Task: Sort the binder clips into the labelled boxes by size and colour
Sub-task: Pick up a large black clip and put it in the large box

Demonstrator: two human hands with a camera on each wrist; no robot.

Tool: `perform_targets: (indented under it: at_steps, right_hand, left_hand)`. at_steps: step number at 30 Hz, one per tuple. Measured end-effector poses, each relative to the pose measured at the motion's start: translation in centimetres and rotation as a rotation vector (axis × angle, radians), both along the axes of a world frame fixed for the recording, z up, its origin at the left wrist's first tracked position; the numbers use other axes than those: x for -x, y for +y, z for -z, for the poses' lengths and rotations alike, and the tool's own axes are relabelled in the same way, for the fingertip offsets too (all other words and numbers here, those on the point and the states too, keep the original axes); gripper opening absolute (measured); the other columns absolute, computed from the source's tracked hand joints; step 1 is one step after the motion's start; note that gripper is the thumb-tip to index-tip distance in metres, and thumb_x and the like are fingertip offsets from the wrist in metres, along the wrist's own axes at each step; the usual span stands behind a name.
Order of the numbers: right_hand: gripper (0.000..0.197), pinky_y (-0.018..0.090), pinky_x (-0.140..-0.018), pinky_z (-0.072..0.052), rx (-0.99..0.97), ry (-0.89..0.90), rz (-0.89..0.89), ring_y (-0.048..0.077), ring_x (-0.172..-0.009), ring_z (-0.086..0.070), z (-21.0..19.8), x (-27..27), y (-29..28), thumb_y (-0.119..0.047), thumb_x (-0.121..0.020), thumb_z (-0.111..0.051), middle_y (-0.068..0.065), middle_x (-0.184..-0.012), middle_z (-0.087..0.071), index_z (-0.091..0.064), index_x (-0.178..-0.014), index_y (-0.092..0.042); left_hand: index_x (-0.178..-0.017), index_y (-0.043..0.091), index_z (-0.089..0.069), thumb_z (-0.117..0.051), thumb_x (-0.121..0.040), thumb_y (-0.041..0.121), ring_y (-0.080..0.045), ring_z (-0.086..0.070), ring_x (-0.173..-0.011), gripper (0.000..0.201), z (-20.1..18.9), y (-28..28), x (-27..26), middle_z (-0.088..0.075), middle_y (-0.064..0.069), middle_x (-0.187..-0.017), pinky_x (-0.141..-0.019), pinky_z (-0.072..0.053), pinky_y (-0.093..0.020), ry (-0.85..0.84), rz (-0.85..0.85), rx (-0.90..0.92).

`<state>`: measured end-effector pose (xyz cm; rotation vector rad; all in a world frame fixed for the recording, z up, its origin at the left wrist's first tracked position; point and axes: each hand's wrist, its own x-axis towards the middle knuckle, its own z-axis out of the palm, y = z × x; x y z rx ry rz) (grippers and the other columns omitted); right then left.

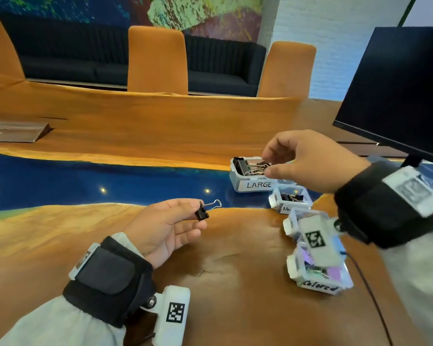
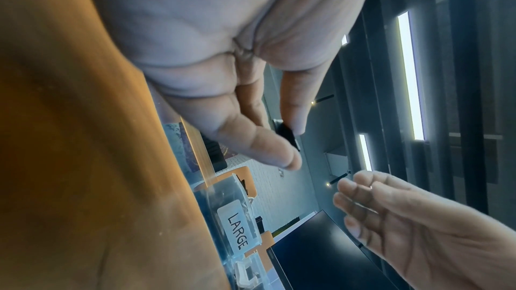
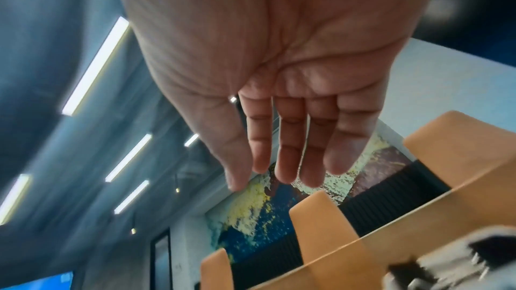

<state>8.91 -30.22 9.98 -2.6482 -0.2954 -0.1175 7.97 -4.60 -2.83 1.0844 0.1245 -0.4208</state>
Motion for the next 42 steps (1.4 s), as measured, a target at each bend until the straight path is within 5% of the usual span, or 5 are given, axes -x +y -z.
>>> perform_targets:
  at_steps: [8, 15, 24, 33, 42]
  right_hand:
    - [0.048, 0.031, -0.091, -0.051, 0.645, 0.303, 0.115, 0.014, -0.104, -0.061, 4.3, -5.7, -5.3, -0.040, -0.080, -0.079, -0.007, -0.120, -0.064, -0.061, -0.122, -0.024]
    - [0.079, 0.038, -0.096, -0.052, 0.683, 0.344, 0.144, 0.018, -0.110, -0.061, 5.9, -6.8, -4.9, -0.064, -0.070, -0.077, -0.005, -0.130, -0.062, -0.052, -0.135, -0.028]
    - [0.082, 0.026, -0.081, -0.054, 0.699, 0.410, 0.153, 0.019, -0.111, -0.060, 6.6, -6.9, -3.7, -0.045, -0.074, -0.084, -0.001, -0.136, -0.058, -0.046, -0.144, -0.025]
    - [0.073, 0.026, -0.088, -0.047, 0.512, 0.289, -0.008, 0.011, -0.109, -0.057, 3.9, -4.4, -1.9, -0.035, -0.073, -0.084, -0.011, -0.131, -0.057, -0.051, -0.138, -0.036]
    - [0.087, 0.029, -0.107, -0.043, 0.412, 0.284, -0.281, 0.006, -0.128, -0.049, 4.0, 1.3, 1.4, -0.034, -0.076, -0.080, -0.015, -0.143, -0.049, -0.034, -0.150, -0.037]
  left_hand:
    - [-0.114, 0.000, -0.064, -0.074, -0.078, 0.018, -0.018, -0.072, -0.069, 0.041, -0.2, 0.3, 0.2, -0.071, -0.015, -0.082, -0.058, -0.061, -0.023, 0.019, -0.031, 0.035]
    - [-0.117, 0.000, -0.064, -0.074, -0.081, 0.012, -0.021, -0.072, -0.072, 0.040, -0.4, 0.4, 0.2, -0.071, -0.017, -0.084, -0.061, -0.061, -0.025, 0.028, -0.020, 0.054]
    - [-0.115, 0.001, -0.065, -0.075, -0.077, 0.013, -0.022, -0.072, -0.073, 0.042, -0.6, 0.6, 0.3, -0.071, -0.018, -0.087, -0.062, -0.061, -0.026, 0.022, -0.038, 0.064]
    - [-0.116, 0.001, -0.065, -0.071, -0.086, 0.009, -0.023, -0.072, -0.074, 0.032, -0.9, 0.3, 0.7, -0.072, -0.018, -0.088, -0.061, -0.061, -0.026, 0.029, -0.022, 0.069]
    - [-0.113, 0.002, -0.065, -0.076, -0.075, 0.011, -0.024, -0.073, -0.075, 0.041, -3.1, -0.8, 1.6, -0.073, -0.017, -0.088, -0.061, -0.062, -0.025, -0.082, 0.064, -0.028]
